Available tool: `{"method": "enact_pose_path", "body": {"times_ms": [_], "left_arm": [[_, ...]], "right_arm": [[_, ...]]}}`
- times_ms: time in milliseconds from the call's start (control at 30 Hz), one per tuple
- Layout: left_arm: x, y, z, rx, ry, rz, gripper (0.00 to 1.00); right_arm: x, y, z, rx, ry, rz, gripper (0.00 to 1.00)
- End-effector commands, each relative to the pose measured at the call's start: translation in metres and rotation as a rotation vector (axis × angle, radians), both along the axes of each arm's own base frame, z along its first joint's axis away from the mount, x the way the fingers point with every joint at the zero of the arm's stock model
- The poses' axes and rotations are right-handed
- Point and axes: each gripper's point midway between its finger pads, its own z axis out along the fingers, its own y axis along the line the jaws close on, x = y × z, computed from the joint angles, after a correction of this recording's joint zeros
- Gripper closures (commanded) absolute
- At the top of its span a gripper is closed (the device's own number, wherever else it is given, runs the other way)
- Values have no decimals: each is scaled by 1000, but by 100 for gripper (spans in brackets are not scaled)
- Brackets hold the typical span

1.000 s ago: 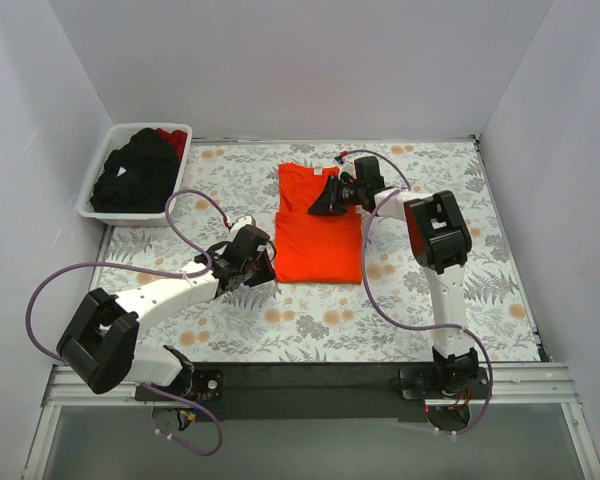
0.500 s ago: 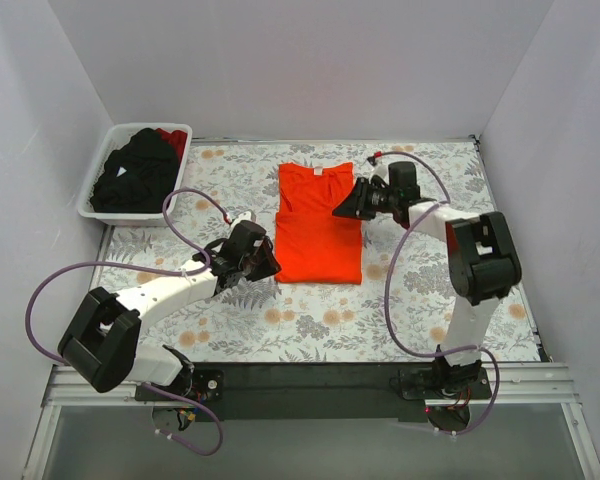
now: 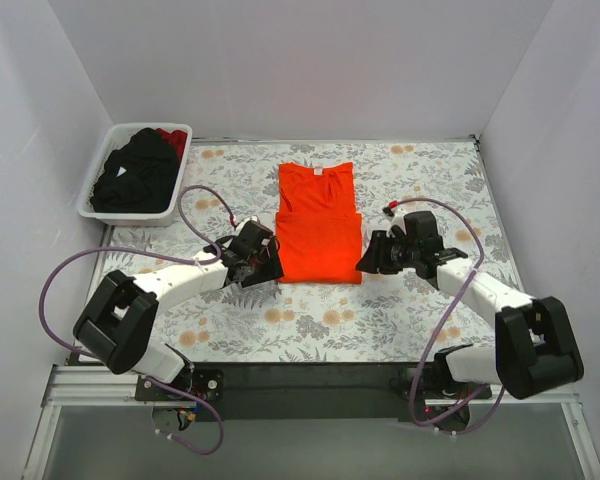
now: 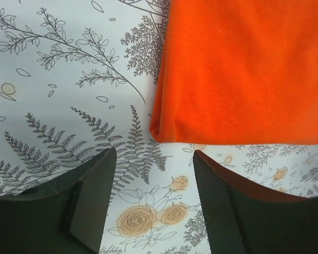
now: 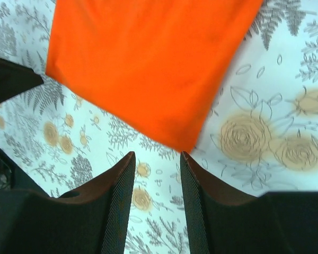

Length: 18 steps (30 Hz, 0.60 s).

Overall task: Fold and stack the t-shirts
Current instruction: Fold the tshirt

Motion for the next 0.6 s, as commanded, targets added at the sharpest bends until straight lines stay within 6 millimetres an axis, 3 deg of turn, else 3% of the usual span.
{"method": "enact_pose_path", "body": {"times_ms": [0,267,467,567], "left_arm": [[11,0,4,45,-15,-12,43],[22,-3,-8,106,0,-17,56],[14,-6,-24,131,42,-31,61],[8,-3,-34,173,69,-36,68]], "right_arm": [[-17,-21,-7,-124,-15,-37,53],[-39,-30,-9,-162,-23,-45,53],[-38,-29,-4,-176,-34,-49,53],[-33,-32,1,-212,-53,-67,53]]}}
